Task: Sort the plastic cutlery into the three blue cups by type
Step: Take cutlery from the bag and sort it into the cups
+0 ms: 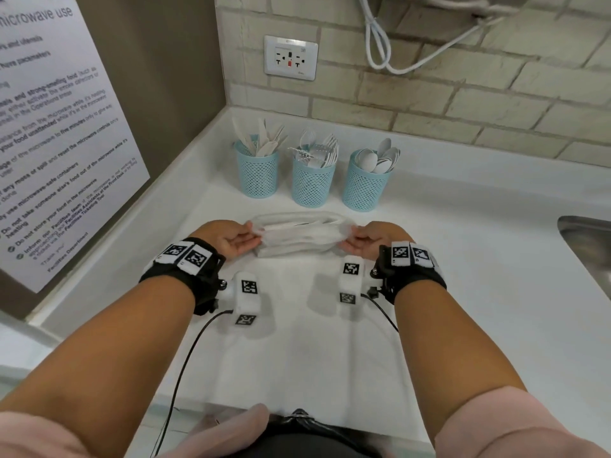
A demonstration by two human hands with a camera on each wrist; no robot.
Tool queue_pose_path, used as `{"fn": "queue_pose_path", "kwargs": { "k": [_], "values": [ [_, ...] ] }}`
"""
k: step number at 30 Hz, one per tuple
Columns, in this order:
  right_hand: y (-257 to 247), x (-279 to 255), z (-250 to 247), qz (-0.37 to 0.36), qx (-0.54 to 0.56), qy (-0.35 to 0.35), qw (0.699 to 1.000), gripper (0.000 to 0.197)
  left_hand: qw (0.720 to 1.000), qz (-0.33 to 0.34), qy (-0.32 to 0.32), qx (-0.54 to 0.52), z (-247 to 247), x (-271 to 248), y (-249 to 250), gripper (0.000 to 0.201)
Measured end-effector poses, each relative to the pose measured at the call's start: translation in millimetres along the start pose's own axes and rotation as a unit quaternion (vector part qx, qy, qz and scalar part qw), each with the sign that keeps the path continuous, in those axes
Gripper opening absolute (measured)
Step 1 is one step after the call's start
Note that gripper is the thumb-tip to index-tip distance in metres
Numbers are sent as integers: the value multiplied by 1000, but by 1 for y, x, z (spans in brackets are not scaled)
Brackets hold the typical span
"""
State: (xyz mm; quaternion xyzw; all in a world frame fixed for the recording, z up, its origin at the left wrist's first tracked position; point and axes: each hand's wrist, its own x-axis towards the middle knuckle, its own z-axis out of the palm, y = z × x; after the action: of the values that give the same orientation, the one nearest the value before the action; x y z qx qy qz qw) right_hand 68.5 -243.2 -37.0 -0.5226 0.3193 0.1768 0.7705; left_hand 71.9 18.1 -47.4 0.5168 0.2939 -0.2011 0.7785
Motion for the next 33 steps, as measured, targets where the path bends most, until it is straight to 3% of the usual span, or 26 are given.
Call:
{"fn": "queue_pose_path", "kwargs": {
  "k": [3, 6, 7, 8, 9, 10, 13, 15, 19, 21, 24, 26, 27, 30, 33],
  "values": [
    [11, -2, -1, 10, 74, 34, 997, 27, 996, -48, -6, -69, 0, -1, -5, 19],
    [18, -4, -2, -2, 106, 22, 994, 51, 994, -92, 7, -64, -2, 5, -5, 26],
    [17, -2, -4, -19, 24, 52, 998, 52, 993, -101, 12, -57, -3, 9, -4, 25],
    [14, -10, -1, -21, -6, 56, 998, 41, 993, -104, 15, -50, -3, 11, -3, 23],
    [16, -7, -1, -74, -69, 77, 992, 30, 993, -106, 19, -42, -2, 11, -4, 21],
    [19, -2, -4, -78, -102, 89, 988, 31, 994, -104, 23, -33, 0, 10, -4, 17],
    [23, 9, 1, -42, -44, 32, 998, 35, 998, -43, 26, 38, 7, 9, -5, 21],
    [17, 4, 5, -64, -135, 41, 988, 37, 982, 26, 64, 173, 10, 3, -6, 30],
    [9, 1, 10, -161, -315, 35, 935, 33, 897, 205, 90, 381, 13, 1, -8, 34],
    [7, 9, 12, -216, -377, 57, 899, 34, 824, 265, 95, 491, 18, -1, -7, 27],
    [8, 21, 14, -286, -441, 125, 842, 23, 710, 264, 57, 650, 28, -10, -11, 34],
    [8, 24, 14, -299, -432, 145, 839, 16, 663, 295, 66, 685, 35, -13, -13, 40],
    [7, 23, 15, -299, -426, 149, 840, 13, 653, 327, 68, 680, 40, -14, -14, 35],
    [6, 22, 16, -283, -414, 132, 855, 9, 622, 379, -2, 686, 55, -17, -20, 22],
    [6, 18, 15, -255, -381, 113, 882, 7, 585, 386, -47, 712, 68, -15, -28, 24]
  ]
}}
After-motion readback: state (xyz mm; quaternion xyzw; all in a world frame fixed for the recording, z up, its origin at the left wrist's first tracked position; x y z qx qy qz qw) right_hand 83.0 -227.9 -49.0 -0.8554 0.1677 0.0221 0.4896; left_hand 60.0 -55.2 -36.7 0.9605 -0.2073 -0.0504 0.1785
